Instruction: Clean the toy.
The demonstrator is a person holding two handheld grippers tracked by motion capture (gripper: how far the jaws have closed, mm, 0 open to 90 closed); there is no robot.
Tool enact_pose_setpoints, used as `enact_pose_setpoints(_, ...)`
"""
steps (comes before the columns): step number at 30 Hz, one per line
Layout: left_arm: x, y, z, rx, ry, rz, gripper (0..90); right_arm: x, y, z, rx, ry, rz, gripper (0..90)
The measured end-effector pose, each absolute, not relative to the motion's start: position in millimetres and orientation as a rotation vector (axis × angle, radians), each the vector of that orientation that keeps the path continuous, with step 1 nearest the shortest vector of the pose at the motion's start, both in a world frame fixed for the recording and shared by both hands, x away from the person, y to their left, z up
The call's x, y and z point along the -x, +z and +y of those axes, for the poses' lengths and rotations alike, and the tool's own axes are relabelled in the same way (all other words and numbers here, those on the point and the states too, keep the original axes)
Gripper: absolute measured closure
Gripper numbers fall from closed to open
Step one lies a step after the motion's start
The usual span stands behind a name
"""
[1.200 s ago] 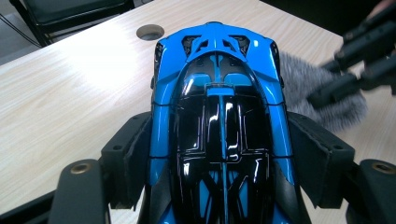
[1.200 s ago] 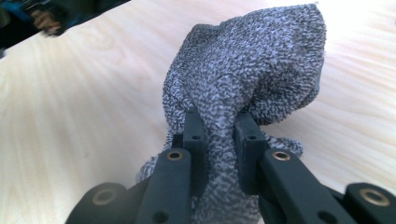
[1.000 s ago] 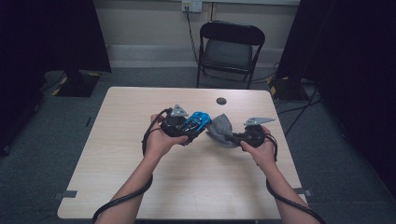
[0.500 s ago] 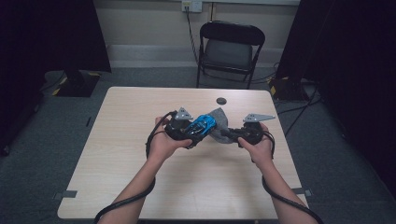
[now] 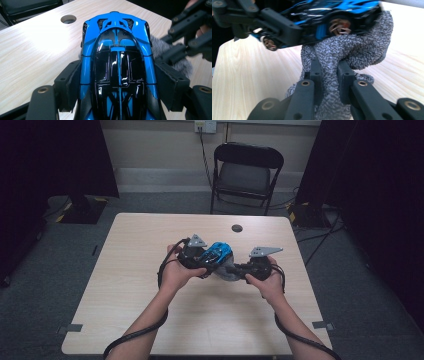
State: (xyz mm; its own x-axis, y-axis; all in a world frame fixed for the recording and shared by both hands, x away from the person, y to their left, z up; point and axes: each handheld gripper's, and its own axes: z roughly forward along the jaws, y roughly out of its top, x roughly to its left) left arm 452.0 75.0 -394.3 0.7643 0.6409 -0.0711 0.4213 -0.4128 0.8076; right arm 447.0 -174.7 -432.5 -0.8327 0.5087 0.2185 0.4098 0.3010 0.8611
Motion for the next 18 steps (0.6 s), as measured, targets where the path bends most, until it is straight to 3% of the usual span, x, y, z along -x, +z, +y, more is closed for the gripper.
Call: enact_pose_setpoints(18,-456.5,-394.5,76.0,-2.049,0.312,0.82,28.3,-430.9,-442.1,-142.3,-0.726,1.614,2.555,77.9)
